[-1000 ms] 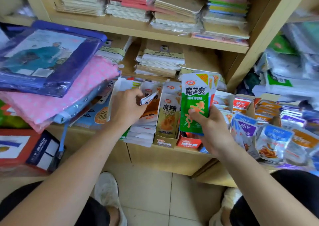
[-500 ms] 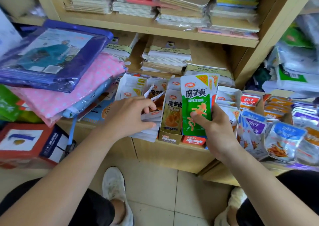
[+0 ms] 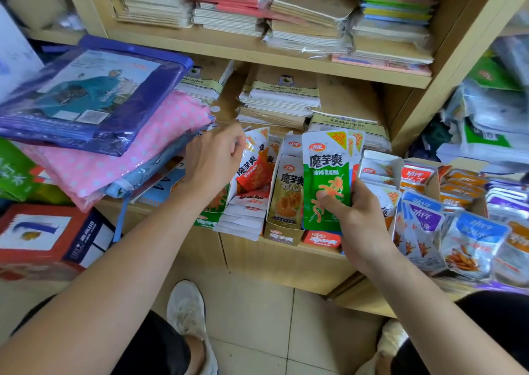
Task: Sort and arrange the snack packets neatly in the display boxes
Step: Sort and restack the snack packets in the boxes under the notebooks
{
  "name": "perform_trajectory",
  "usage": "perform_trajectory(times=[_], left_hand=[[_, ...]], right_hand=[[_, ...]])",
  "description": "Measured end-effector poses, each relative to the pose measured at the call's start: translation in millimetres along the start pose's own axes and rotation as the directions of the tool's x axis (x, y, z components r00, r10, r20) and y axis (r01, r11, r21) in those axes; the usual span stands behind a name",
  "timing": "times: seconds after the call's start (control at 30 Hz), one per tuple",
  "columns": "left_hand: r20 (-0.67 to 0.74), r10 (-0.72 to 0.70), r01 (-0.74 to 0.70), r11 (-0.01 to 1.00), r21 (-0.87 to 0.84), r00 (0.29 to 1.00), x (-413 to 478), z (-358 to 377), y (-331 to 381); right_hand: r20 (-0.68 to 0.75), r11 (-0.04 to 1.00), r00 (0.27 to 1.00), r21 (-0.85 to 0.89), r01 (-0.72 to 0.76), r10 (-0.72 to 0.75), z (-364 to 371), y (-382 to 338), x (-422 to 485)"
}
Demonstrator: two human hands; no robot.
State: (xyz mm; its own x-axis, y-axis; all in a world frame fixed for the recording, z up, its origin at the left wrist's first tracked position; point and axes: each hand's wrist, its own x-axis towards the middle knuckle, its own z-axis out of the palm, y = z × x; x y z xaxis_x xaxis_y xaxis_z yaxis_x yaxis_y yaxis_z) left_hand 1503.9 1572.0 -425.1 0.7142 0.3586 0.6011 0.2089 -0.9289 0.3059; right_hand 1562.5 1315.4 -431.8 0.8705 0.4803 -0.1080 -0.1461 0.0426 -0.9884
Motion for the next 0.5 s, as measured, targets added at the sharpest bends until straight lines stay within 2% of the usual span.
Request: perform_trajectory(times=[0.1,0.3,0.5], left_hand=[[0.099,0.051,-0.042,0.996,-0.084,0.994,-1.0,-2.8,-2.3],[0.195,0.009,0.043,0.965,-0.26,0.981,-14.4,-9.7,-5.2],[0.244,-0.006,0.065,0.969,-0.236,0.97,-25.8,-9.5,-4.0]], right_hand=[[0.004,1.0,1.0,-0.024,0.01,-0.01,0.2,1.4,1.0],[-0.001,0.999,1.0,-0.036,0.012,-0.012,-0.8,4.3,1.8],[-0.002,1.0,1.0,0.007,-0.01,0.01,-2.2,3.1,3.1]])
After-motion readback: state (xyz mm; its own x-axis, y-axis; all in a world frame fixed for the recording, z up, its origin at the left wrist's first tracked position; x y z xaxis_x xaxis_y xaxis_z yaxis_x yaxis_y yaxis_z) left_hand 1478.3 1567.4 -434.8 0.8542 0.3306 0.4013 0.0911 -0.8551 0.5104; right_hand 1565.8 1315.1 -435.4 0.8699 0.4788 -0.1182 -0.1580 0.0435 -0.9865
